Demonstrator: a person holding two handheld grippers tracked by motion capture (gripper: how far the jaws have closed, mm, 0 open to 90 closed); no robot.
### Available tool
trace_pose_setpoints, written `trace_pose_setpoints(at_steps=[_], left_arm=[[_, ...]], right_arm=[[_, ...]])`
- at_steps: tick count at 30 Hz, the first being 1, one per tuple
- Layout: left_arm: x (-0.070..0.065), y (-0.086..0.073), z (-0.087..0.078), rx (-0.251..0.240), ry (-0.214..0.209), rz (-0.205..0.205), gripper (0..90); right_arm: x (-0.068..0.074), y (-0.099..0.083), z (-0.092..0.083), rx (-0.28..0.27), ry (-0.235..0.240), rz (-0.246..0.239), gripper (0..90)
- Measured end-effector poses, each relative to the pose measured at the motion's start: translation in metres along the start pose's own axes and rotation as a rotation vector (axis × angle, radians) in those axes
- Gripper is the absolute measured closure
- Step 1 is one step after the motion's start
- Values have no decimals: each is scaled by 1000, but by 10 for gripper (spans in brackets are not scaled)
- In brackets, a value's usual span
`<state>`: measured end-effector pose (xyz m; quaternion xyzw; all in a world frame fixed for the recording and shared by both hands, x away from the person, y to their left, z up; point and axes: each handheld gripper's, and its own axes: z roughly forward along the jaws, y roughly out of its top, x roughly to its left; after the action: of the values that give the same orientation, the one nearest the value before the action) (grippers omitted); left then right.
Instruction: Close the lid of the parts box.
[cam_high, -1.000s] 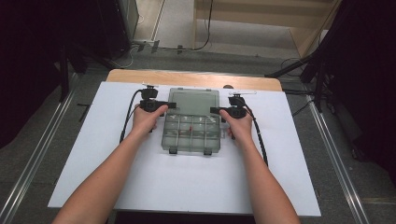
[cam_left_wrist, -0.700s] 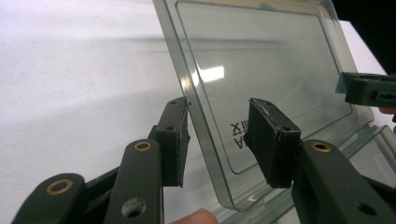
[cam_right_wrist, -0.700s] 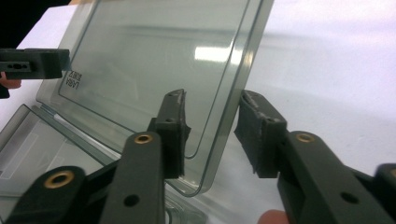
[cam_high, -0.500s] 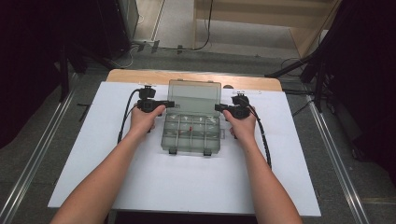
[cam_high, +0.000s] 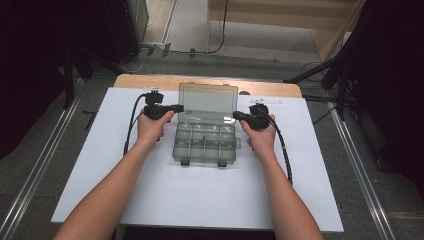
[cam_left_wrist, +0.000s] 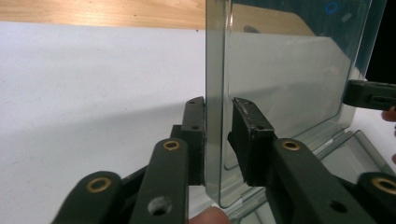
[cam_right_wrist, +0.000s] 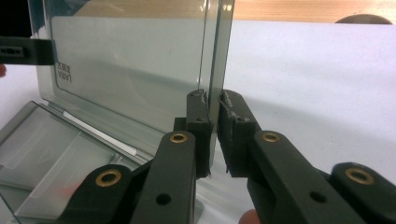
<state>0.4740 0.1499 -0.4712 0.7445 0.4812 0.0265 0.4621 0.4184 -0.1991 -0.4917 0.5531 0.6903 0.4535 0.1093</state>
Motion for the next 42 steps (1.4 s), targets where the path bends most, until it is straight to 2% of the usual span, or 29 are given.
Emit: trace_pose_setpoints(at_steps=[4,5,14,18,26,33,35,39,42], left_arm=[[0,-1,-2,-9,1,-2,783],[1,-1,-3,-13,7,1,818],[-1,-4,-6,-26,13,21,835],[0,-5,-6,-32,11,15,834],[0,-6,-6,-36,8,19,835],[1,-6,-6,-38,2,22,835],[2,-6,-6,-34,-5,9,832],[5,-5,-9,-23,-37,-9,818],[7,-4,-15,-27,-53,1,791]], right_arm=[[1,0,-1,-5,-8,-17,840],[1,0,-1,-5,-9,-22,840],[1,2,-1,-13,-7,-8,817],[-1,11,-3,-30,3,20,809],[0,30,-3,-28,-25,23,791],[1,34,-2,-22,-40,13,843],[2,34,-3,-25,-36,16,846],[7,33,-5,-34,-50,-11,851],[8,32,-6,-40,-50,-11,853]])
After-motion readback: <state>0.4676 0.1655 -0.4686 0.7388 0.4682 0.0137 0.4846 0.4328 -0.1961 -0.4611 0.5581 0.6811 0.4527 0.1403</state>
